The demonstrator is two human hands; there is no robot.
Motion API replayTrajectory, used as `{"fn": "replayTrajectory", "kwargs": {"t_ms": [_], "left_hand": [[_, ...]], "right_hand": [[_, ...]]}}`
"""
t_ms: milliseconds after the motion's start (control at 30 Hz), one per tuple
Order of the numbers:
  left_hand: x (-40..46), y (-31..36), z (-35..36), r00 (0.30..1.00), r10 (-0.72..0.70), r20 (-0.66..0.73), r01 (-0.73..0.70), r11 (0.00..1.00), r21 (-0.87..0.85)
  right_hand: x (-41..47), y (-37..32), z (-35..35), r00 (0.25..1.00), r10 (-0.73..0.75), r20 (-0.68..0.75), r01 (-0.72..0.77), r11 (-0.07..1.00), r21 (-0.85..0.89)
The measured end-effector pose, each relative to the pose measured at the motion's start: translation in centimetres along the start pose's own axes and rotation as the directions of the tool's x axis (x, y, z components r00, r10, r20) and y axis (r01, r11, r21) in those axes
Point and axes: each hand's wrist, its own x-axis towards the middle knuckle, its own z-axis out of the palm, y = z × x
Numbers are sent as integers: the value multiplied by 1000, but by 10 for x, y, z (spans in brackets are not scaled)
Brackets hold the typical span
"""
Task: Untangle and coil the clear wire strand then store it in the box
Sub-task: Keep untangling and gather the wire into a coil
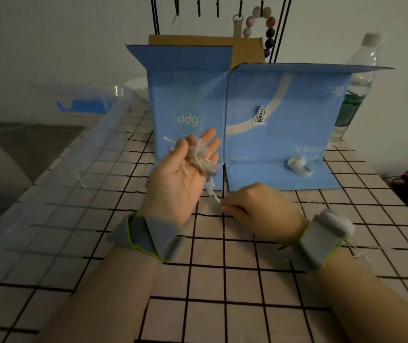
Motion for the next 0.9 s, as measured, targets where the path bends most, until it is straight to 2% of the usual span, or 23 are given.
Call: {"fn": "replayTrajectory", "kwargs": {"t_ms": [100, 167, 300, 400, 467, 633, 767, 900], "left_hand": [[1, -10, 0, 997, 67, -42, -57, 977, 207], [1, -17, -2, 994, 102, -51, -74, 918, 389], [-1, -26, -9, 997, 71, 6, -53, 678, 733], [-4, -25, -9, 998, -9, 60, -48, 486, 872], [-8, -23, -4, 996, -65, 57, -24, 428, 904], [-18, -22, 8, 956, -251, 153, 9, 545, 838], [-17, -18, 7, 946, -267, 184, 40, 657, 752], [-11, -12, 1, 942, -248, 225, 69, 801, 594]], "right_hand": [[-4, -9, -7, 992, -126, 5, 125, 989, 83], [-6, -13, -12, 988, -151, -12, 152, 982, 111], [-11, -15, -21, 985, -130, -115, 148, 974, 173], [-14, -10, -29, 973, -94, -210, 146, 957, 250], [-15, -7, -32, 962, -29, -271, 123, 933, 339], [-17, -2, -31, 924, 106, -366, 78, 887, 455], [-16, 0, -27, 907, 179, -382, 45, 858, 511], [-18, 3, -31, 915, 179, -362, 24, 870, 492]]}}
